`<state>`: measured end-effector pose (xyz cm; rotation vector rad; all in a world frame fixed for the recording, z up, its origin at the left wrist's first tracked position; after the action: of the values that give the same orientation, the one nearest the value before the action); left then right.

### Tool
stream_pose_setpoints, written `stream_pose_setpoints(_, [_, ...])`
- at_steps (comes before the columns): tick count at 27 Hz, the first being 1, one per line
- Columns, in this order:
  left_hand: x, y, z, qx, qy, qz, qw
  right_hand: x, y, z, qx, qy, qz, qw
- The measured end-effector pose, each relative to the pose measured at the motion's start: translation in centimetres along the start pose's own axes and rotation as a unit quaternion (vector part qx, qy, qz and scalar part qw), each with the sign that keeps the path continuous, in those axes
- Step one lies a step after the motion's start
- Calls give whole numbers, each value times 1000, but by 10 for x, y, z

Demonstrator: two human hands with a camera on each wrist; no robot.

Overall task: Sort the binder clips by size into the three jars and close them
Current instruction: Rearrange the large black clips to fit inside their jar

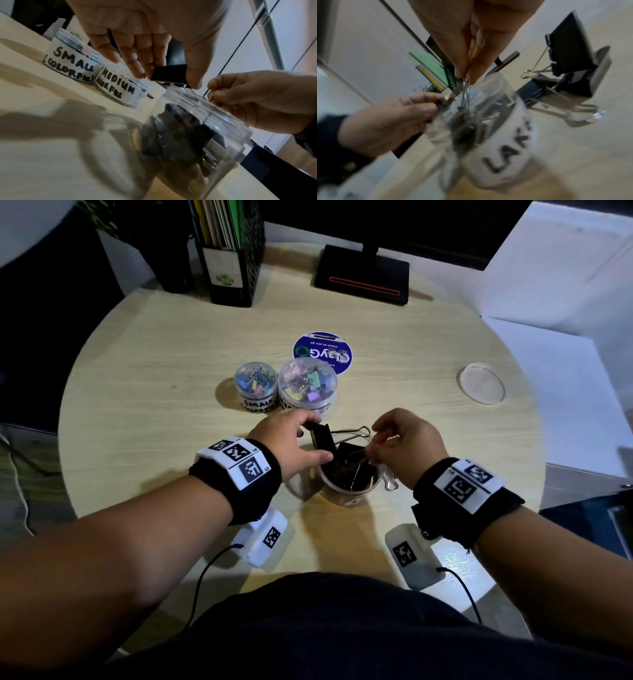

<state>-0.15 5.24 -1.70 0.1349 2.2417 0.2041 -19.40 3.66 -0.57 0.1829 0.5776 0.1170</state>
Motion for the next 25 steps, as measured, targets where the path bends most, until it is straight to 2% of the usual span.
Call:
stream_pose_setpoints(3, [4, -2, -2, 17, -14, 7, 1000, 7, 6, 2, -54, 166, 30, 984])
stream_pose_setpoints(6, [4, -3, -2, 20, -18, 6, 1000, 9, 7, 5, -72, 259, 52, 962])
stream_pose_setpoints(10, [5, -5, 0, 26, -12, -3, 1000, 11, 7, 6, -63, 291, 62, 953])
stream_pose_setpoints(18, [10, -4, 2, 13, 28, 0, 1000, 22, 5, 22, -105, 391, 132, 905])
stream_pose_setpoints(25, [12, -4, 2, 13, 28, 5, 1000, 30, 4, 17, -104, 428, 168, 882])
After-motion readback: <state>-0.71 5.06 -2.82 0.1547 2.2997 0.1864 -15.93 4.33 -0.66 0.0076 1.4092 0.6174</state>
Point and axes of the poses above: each hand's wrist, its own y-axis away from the middle knuckle, its own x-axis out of the palm, z = x × y, the point moved 5 cm from there along -y, towards the middle knuckle, and after that the axes turned 4 degrees about -y, right-handed, at the moved point
